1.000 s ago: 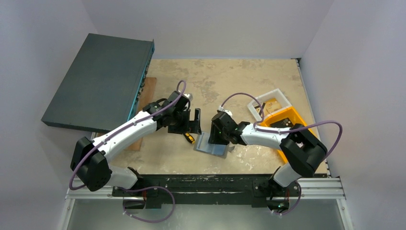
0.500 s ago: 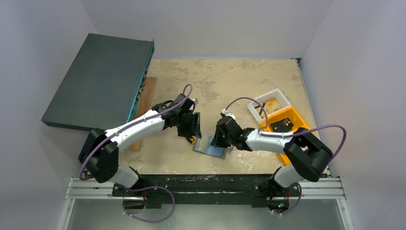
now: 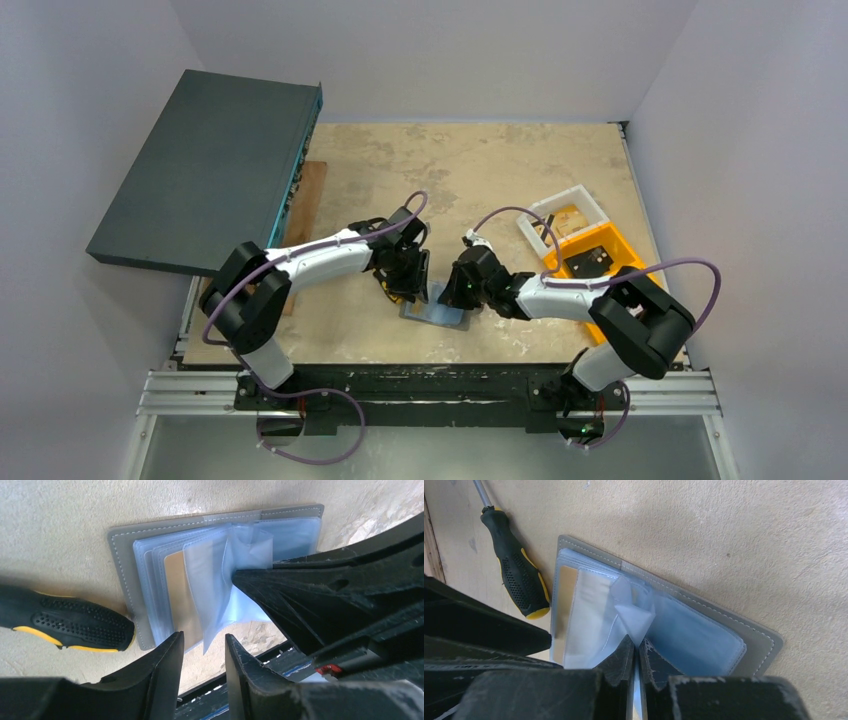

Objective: Take the credit cards out of the card holder
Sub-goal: Remove the credit card from the card holder.

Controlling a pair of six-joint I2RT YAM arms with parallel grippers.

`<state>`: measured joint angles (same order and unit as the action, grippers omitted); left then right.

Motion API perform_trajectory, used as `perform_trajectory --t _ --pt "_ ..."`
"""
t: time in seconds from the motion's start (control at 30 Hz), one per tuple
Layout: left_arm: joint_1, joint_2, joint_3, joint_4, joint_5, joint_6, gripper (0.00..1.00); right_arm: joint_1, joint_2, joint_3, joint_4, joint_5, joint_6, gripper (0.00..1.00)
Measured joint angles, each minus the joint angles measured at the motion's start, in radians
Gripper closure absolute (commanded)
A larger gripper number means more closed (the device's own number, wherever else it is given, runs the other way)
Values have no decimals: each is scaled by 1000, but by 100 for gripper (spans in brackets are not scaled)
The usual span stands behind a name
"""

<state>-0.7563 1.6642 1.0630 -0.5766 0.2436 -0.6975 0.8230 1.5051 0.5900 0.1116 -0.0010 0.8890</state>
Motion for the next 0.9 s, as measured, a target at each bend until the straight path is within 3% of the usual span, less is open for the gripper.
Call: perform_trajectory --t 0.33,0.43,0.6,0.9 --pt "-5 55 0 55 24 -3 74 -4 13 -12 49 -14 10 98" --pt "-5 72 0 61 26 -9 85 -4 13 -13 51 -17 10 96" --pt "-5 77 0 67 30 -24 99 -5 11 -13 51 -21 10 80" --pt "-6 74 -1 83 37 -26 100 -6 -76 33 -114 -7 -21 57"
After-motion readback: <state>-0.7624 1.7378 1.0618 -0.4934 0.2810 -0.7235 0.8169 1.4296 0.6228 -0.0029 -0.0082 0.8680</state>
